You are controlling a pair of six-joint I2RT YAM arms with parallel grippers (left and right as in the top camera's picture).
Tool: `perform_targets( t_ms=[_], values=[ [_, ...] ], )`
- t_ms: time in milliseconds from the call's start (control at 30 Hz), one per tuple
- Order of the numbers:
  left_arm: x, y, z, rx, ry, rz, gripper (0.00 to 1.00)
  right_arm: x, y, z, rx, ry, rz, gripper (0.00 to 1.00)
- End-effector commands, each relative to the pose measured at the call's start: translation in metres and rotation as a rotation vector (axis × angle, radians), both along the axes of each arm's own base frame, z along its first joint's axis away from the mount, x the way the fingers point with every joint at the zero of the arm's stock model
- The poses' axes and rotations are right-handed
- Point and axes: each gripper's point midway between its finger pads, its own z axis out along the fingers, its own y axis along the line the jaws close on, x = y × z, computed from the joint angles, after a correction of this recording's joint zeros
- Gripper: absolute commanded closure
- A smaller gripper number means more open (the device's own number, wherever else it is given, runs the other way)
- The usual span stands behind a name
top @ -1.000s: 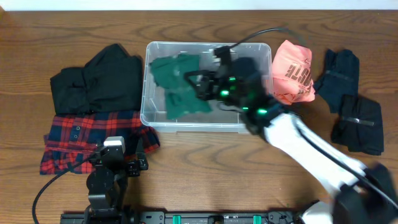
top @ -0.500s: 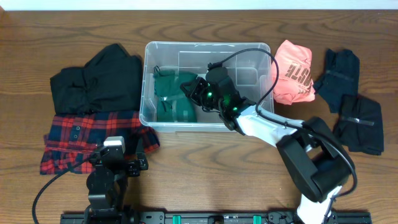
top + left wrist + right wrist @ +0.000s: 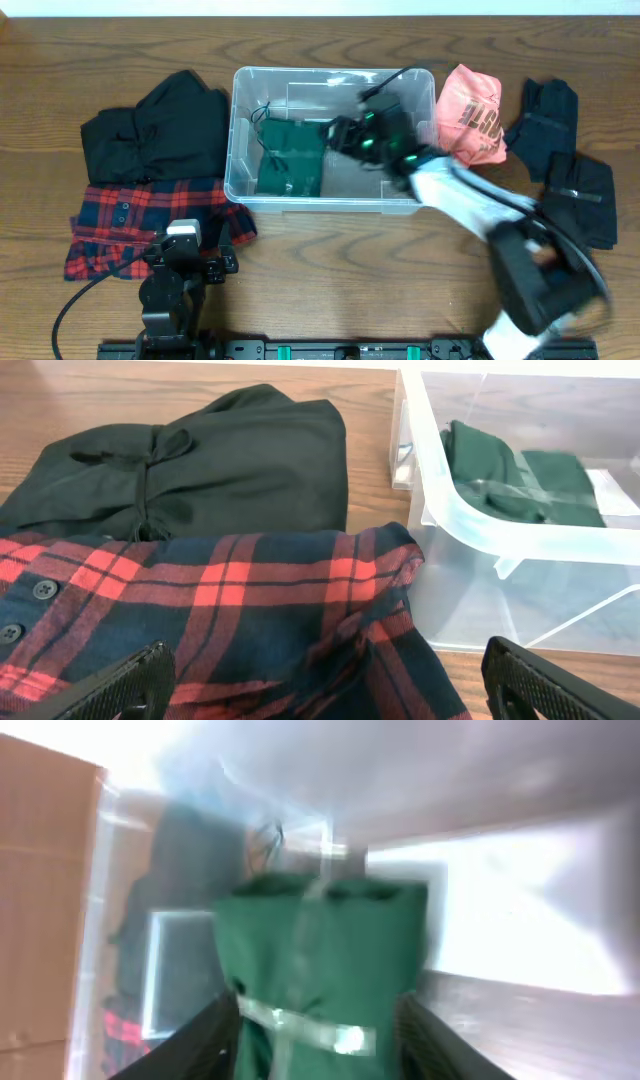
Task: Pack container
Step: 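Carry the green cloth left into the clear bin and release, then move the right gripper to the black garment and grasp it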
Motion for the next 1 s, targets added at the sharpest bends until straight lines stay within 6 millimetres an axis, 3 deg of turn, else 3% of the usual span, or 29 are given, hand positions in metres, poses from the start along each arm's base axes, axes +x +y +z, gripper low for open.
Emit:
perform_targets(
  t_ms=[0, 100, 200, 333, 367, 500, 633, 867, 967],
  values=[
    [0.0, -0.001, -0.007, 0.008, 0.01, -0.012, 0.02, 0.004, -0.048, 0.083, -0.108, -0.259, 0.011, 0.47],
    [0.0, -0.001, -0.007, 0.008, 0.011, -0.012, 0.02, -0.011, -0.107, 0.117, -0.2, -0.294, -0.079, 0.38],
    [0.0, -0.001, -0.007, 0.008, 0.011, -0.012, 0.02, -0.033, -0.18, 0.13, -0.307, -0.253, -0.229, 0.32],
    [0.0, -0.001, -0.007, 0.008, 0.011, -0.012, 0.02, -0.071, -0.294, 0.121, -0.494, -0.108, -0.519, 0.12],
    [0.0, -0.001, -0.007, 0.008, 0.01, -0.012, 0.02, -0.082, -0.323, 0.115, -0.54, -0.06, -0.596, 0.02],
    [0.0, -0.001, -0.007, 0.008, 0.011, -0.012, 0.02, -0.108, -0.399, 0.095, -0.592, 0.065, -0.756, 0.01],
    [0.0, -0.001, -0.007, 0.008, 0.011, -0.012, 0.02, -0.119, -0.446, 0.064, -0.523, 0.175, -0.837, 0.01],
    [0.0, -0.001, -0.007, 0.008, 0.011, -0.012, 0.02, -0.126, -0.497, -0.009, -0.37, 0.305, -0.817, 0.01],
    [0.0, -0.001, -0.007, 0.008, 0.011, -0.012, 0.02, -0.134, -0.509, -0.039, -0.344, 0.352, -0.779, 0.01]
  ],
)
